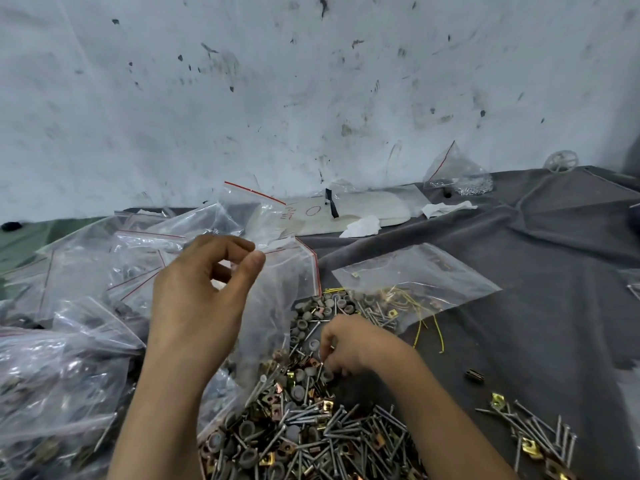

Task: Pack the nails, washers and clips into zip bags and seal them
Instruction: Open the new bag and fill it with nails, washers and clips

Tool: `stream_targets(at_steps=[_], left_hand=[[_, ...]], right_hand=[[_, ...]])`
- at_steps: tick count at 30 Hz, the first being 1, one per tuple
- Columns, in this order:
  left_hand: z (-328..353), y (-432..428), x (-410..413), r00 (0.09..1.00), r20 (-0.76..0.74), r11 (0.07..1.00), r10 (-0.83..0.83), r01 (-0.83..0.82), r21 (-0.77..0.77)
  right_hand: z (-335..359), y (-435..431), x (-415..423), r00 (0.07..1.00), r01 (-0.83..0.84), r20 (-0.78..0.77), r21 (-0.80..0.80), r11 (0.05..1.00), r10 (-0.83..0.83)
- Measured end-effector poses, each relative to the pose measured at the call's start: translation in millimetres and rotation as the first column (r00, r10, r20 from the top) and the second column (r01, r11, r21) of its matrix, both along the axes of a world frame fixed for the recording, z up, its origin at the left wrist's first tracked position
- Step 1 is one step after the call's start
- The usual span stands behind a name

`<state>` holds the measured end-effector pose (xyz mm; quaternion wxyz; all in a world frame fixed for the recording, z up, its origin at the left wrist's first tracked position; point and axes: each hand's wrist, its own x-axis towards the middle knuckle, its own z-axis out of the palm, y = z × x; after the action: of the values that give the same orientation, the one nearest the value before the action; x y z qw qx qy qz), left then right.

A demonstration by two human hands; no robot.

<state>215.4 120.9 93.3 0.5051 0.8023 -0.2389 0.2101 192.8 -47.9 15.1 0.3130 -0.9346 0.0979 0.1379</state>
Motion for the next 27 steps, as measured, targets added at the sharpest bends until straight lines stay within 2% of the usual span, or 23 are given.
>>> stream_targets(at_steps=[3, 10, 13, 15, 17, 19, 21, 23, 25, 27], left_hand=[[1, 1, 0, 0.998, 0.049, 0.999, -0.027, 0.026, 0.031], [2, -2, -4, 0.977, 0.156, 0.987, -0.148, 0.137, 0.08], [2, -1, -3, 0.97, 0.175, 0.985, -0.166, 0.155, 0.073], [1, 0, -2, 0.965, 0.156, 0.976, -0.211, 0.201, 0.077], [0, -1, 0, 0.954, 0.125, 0.961, -0.271, 0.262, 0.087], [-1, -4, -1, 0.934, 0.122, 0.94, -0.336, 0.325, 0.1], [-1, -7, -3, 0.908, 0.137, 0.917, -0.396, 0.383, 0.114], [-2, -10, -4, 0.884, 0.158, 0.897, -0.439, 0.42, 0.14], [-1, -13, -7, 0.862, 0.167, 0.876, -0.48, 0.458, 0.154], [-1, -17, -10, 0.844, 0.159, 0.858, -0.513, 0.494, 0.144]], right_hand=[[-1, 6, 1, 1.0, -0.005, -0.025, -0.077, 0.997, 0.003], [4, 13, -4, 0.997, -0.068, -0.044, -0.115, 0.991, 0.063], [8, 7, -10, 1.0, -0.02, 0.009, 0.021, 1.0, 0.02], [21, -6, -15, 0.992, 0.042, 0.117, 0.088, 0.995, -0.052], [39, -23, -22, 0.943, 0.123, 0.292, 0.134, 0.983, -0.157], [60, -34, -34, 0.831, 0.151, 0.474, 0.313, 0.938, -0.292], [78, -39, -47, 0.652, 0.072, 0.634, 0.493, 0.867, -0.415], [89, -35, -57, 0.523, -0.049, 0.723, 0.554, 0.831, -0.451], [95, -25, -59, 0.509, -0.078, 0.75, 0.528, 0.845, -0.422], [93, -16, -55, 0.554, -0.047, 0.753, 0.455, 0.889, -0.355]])
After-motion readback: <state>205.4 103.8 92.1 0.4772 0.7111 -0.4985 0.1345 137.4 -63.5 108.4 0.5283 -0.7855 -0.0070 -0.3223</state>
